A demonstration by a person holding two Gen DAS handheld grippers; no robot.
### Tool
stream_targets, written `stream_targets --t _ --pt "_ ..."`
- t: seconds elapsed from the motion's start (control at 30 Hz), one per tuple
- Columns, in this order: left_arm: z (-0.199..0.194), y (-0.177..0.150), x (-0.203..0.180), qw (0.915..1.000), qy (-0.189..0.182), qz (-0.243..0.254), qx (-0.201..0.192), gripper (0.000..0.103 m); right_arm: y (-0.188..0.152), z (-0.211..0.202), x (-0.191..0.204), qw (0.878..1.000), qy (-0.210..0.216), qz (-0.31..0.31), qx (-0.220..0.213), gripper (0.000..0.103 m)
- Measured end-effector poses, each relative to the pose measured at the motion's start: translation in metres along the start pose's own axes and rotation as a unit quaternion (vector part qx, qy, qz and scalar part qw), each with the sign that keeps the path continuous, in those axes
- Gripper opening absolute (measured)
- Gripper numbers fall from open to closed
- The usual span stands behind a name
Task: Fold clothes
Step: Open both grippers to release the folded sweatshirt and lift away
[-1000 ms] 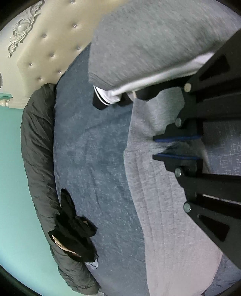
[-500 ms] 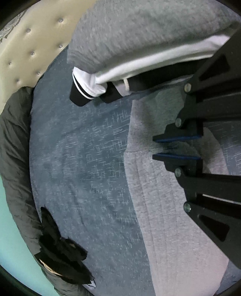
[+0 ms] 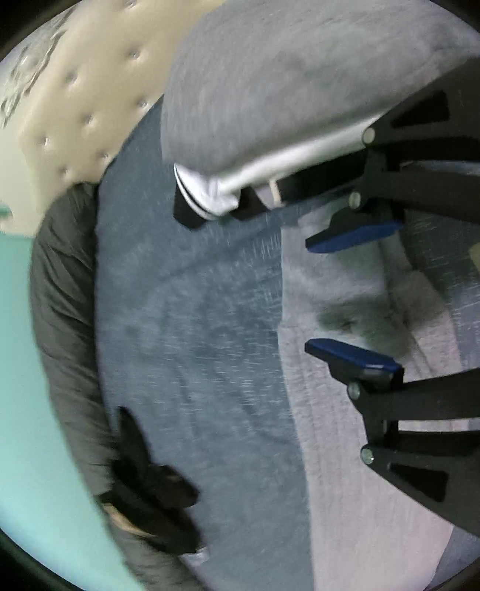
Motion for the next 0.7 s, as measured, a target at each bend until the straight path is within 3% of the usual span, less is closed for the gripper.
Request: stream_targets --t 0.27,0.47,0.7 --pt "-0.034 -0.041 -0.03 0.9989 -0.039 0.019 -0.018 0.053 -0.048 -0.003 -0.005 0.994 0.068 0.075 0.032 0.049" --pt "-0.04 -0.076 -0.055 0.9978 -0.056 0.027 -0.025 0.053 -0.05 0.013 -0.008 0.984 0.101 0.141 0.035 0.049" --pt "-0.037 -0.11 -0.067 0.9956 -0.086 0.004 -0.039 0.054 -0.044 0.029 -0.017 0.978 0.098 0.181 0.01 0.048"
Point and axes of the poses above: each gripper's, at about its wrist camera, not at the fingertips, and z roughly the way its jaws point, x to its left, y to its top, the point moved 6 cm from there along z, roughly the way its jaws point, and after that the axes turned 3 degrees about -z, right-handed, at the moved point
